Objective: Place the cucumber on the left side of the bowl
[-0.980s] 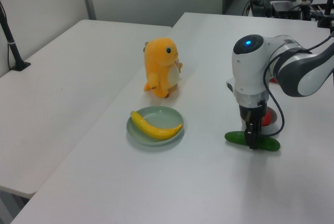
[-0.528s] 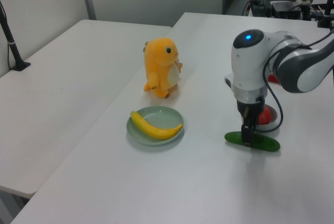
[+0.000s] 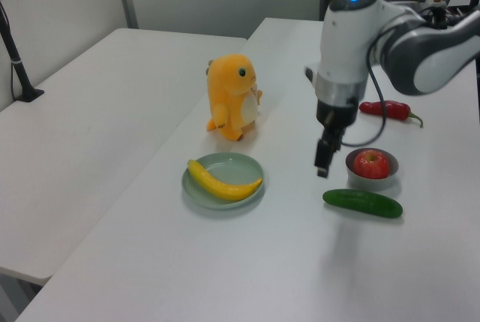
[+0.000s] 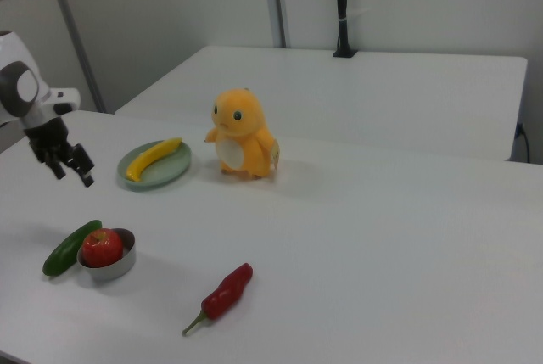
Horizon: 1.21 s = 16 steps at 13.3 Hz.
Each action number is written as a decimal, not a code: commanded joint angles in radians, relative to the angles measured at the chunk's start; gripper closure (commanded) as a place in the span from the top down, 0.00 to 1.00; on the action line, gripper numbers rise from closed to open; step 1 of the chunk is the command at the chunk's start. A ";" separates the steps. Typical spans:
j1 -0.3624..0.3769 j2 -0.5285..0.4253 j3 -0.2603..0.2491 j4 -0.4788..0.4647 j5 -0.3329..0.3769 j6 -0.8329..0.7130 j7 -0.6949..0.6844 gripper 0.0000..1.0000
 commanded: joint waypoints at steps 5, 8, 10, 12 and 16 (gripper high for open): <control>-0.069 -0.085 -0.197 -0.008 -0.003 0.018 -0.123 1.00; -0.109 -0.157 -0.211 -0.067 0.009 -0.009 -0.132 1.00; -0.109 -0.159 -0.235 -0.086 0.050 -0.006 -0.134 1.00; -0.109 -0.162 -0.266 -0.081 0.144 -0.006 -0.155 1.00; -0.118 -0.162 -0.264 -0.081 0.147 -0.015 -0.236 1.00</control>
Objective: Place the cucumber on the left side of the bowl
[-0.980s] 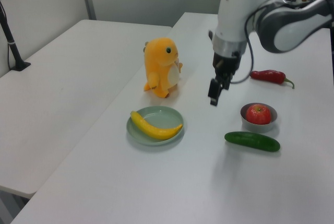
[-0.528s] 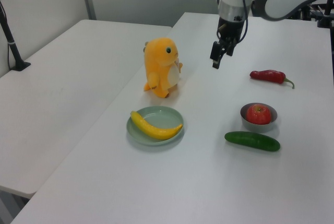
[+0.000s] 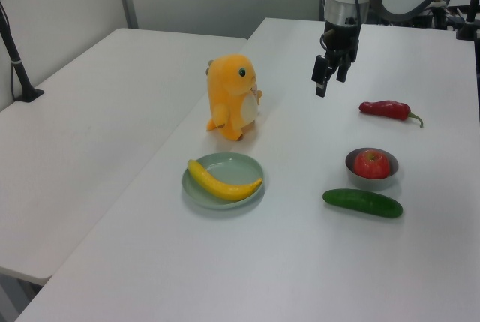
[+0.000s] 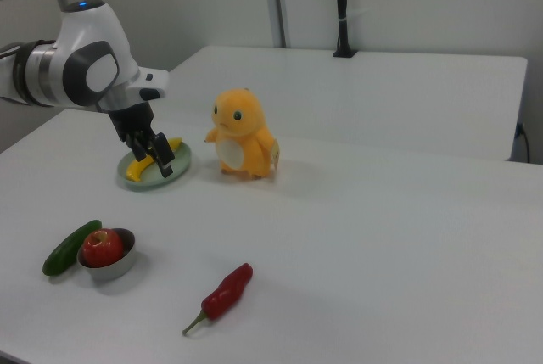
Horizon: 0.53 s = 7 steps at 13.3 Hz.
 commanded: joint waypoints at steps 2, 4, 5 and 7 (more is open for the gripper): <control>-0.020 -0.046 -0.001 -0.023 0.021 -0.031 -0.067 1.00; -0.092 -0.055 0.066 -0.029 0.020 -0.031 -0.065 1.00; -0.133 -0.060 0.100 -0.029 0.020 -0.033 -0.067 1.00; -0.135 -0.057 0.102 -0.028 0.020 -0.033 -0.067 1.00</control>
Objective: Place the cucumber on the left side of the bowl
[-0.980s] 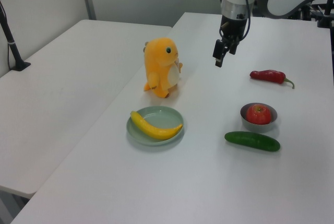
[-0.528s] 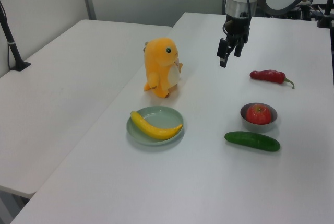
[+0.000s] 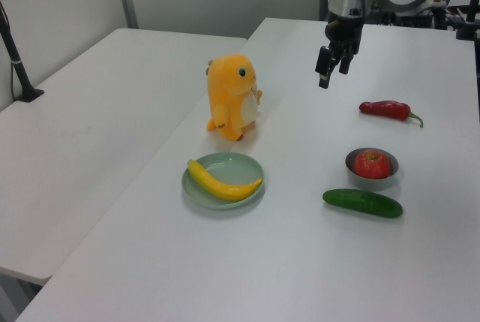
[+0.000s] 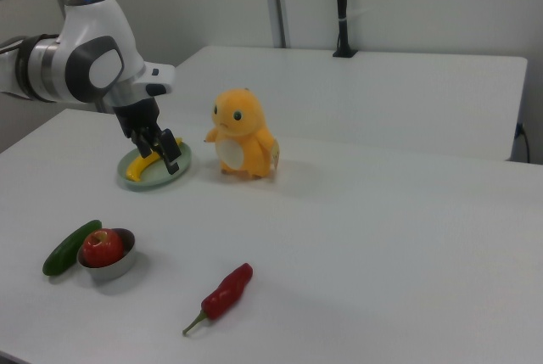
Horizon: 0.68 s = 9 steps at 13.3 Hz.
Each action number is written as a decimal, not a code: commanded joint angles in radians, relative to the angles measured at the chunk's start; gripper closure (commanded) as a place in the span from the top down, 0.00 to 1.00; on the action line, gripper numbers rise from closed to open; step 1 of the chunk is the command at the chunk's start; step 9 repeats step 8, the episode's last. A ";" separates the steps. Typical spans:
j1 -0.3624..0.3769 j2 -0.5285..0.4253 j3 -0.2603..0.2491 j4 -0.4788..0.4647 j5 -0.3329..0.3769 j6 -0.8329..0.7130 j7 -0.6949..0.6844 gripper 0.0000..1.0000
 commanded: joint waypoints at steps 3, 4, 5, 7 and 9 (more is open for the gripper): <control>-0.025 -0.031 0.025 -0.024 0.014 -0.033 -0.087 1.00; -0.028 -0.031 0.025 -0.021 0.014 -0.048 -0.108 1.00; -0.029 -0.031 0.025 -0.021 0.014 -0.048 -0.108 1.00; -0.030 -0.031 0.025 -0.021 0.014 -0.048 -0.105 1.00; -0.030 -0.031 0.025 -0.021 0.014 -0.048 -0.105 1.00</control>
